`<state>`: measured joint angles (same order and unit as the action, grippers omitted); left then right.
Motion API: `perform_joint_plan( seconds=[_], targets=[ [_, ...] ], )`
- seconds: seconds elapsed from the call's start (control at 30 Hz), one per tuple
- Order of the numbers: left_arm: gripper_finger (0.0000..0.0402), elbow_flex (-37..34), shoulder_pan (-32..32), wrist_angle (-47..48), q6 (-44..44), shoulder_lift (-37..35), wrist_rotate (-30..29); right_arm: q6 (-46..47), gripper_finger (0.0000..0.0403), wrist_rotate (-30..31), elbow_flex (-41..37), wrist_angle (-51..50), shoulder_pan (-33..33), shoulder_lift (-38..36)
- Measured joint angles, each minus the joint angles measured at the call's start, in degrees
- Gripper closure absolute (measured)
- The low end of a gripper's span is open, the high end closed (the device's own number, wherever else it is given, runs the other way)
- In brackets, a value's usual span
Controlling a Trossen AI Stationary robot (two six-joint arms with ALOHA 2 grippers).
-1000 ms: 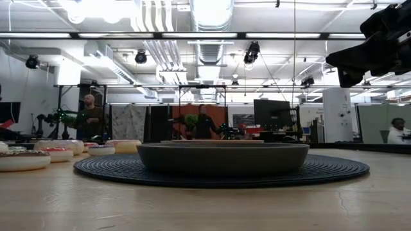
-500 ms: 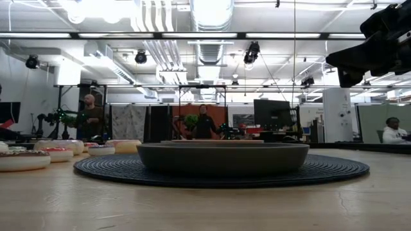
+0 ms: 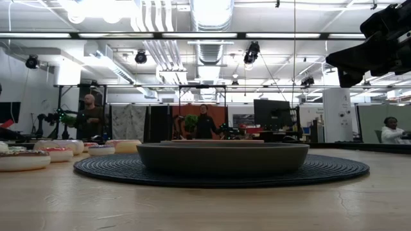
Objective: Pick & Place donuts
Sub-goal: Put the small white donut on the pink plate
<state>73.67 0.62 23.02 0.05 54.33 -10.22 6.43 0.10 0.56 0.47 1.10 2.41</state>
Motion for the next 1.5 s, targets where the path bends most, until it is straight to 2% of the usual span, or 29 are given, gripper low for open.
perform_joint_plan(
  seconds=[0.4, 0.6, 0.83, 1.0, 1.3, 1.5],
  targets=[
    [0.0225, 0.0, 0.0, -4.2, 5.1, 4.6, -0.2, 0.0, 0.0374, 0.0, 0.0, 0.0, 0.0, 0.0],
    [0.0225, 0.0, -0.3, -5.5, 3.5, 6.1, -0.2, 0.0, 0.0374, 0.0, 0.0, 0.0, 0.0, 0.0],
    [0.0225, 0.1, -3.4, -4.2, -0.1, 7.7, -1.6, 0.0, 0.0374, 0.0, 0.0, 0.0, 0.0, 0.0],
    [0.0225, 3.2, -6.4, 2.0, -2.9, 9.3, -2.3, 0.0, 0.0374, 0.0, 0.0, 0.0, 0.0, 0.0],
    [0.0225, 15.1, -10.8, 18.0, -1.1, 14.4, -3.8, 0.0, 0.0374, 0.0, 0.0, 0.0, 0.0, 0.0],
    [0.0225, 18.0, -13.4, 23.8, 0.0, 16.4, -4.9, 0.0, 0.0374, 0.0, 0.0, 0.0, 0.0, 0.0]
  ],
)
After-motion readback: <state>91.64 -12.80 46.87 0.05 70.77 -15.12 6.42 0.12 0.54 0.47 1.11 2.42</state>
